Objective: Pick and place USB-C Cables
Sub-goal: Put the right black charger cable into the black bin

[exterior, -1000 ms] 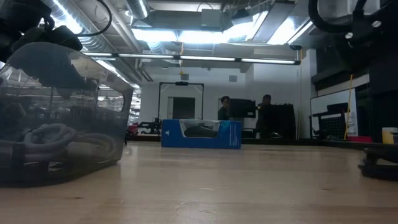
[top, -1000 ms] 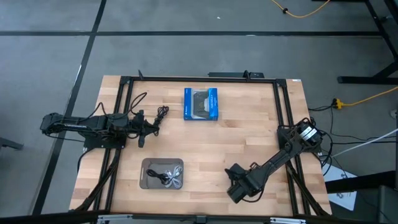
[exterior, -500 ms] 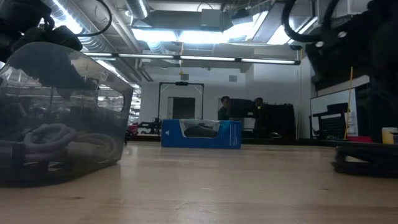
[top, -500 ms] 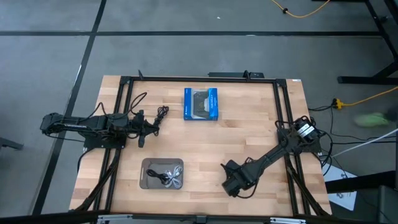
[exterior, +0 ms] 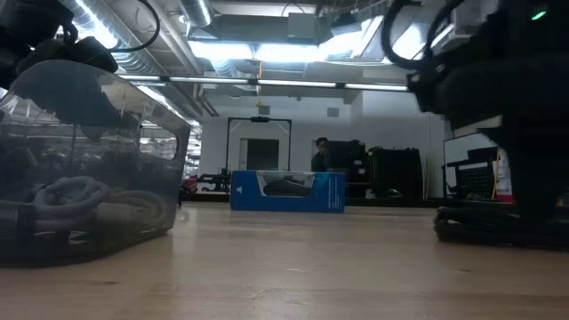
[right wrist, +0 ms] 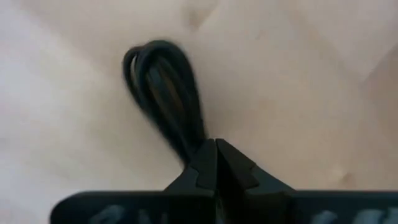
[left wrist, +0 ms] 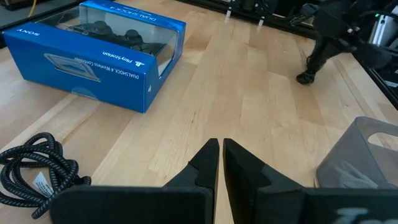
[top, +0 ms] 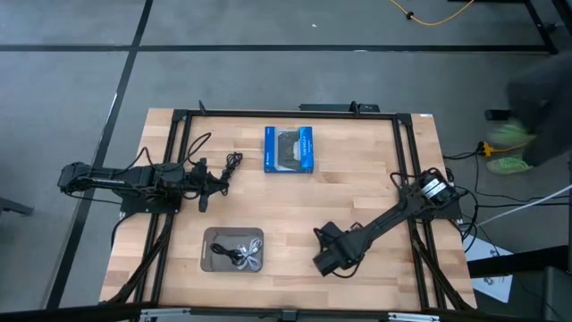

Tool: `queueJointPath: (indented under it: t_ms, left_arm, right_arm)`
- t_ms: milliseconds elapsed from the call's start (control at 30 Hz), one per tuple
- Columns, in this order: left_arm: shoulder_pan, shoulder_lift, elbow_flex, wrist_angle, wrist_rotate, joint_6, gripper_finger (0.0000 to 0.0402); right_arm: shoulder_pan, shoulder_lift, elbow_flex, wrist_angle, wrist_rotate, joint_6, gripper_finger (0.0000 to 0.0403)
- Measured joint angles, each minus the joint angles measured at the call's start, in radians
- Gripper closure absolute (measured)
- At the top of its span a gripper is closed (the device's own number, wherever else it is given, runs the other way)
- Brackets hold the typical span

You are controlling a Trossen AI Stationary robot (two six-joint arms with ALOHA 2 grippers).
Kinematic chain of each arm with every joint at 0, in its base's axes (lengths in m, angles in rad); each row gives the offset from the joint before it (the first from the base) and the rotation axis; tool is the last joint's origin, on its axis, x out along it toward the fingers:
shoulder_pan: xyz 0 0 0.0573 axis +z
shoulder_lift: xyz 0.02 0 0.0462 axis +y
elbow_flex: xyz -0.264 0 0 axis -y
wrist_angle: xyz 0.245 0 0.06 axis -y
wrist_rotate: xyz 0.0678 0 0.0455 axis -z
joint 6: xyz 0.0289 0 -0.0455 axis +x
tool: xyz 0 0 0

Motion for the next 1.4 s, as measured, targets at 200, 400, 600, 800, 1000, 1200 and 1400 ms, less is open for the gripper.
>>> queueJointPath:
  t_ms: [200,400,600,800,1000,1200,1400]
  left_arm:
    - [0.000,0.000,0.000,0.000,0.000,0.000,0.0386]
    - [0.000,0.000,0.000,0.000,0.000,0.000,0.0386]
    - [0.000,0.000,0.000,0.000,0.000,0.000,0.0386]
    - [0.000,0.000,0.000,0.000,0.000,0.000,0.0386]
    - [0.000,0.000,0.000,0.000,0.000,0.000,0.0386]
    - [0.000,0.000,0.000,0.000,0.000,0.000,0.0386]
    - [0.000,0.000,0.000,0.000,0.000,0.000,0.0386]
  right_arm:
    - [-0.001,-0.003,0.119,-0.080,0.098,-0.048,0.0401]
    - [-0.001,-0.003,0.142,-0.042,0.145,-0.106,0.0390]
    - [-0.014,-0.003,0.142,0.038,0.135,-0.274,0.0363]
    - [-0.038,-0.003,0.143,0.003,0.138,-0.252,0.0359]
    - [-0.081,-0.005,0.123,-0.051,0.101,-0.230,0.0316]
    - [-0.111,-0.006,0.082,0.008,0.100,-0.228,0.0234]
    - [-0.098,-0.006,0.046,0.061,0.065,-0.226,0.0195]
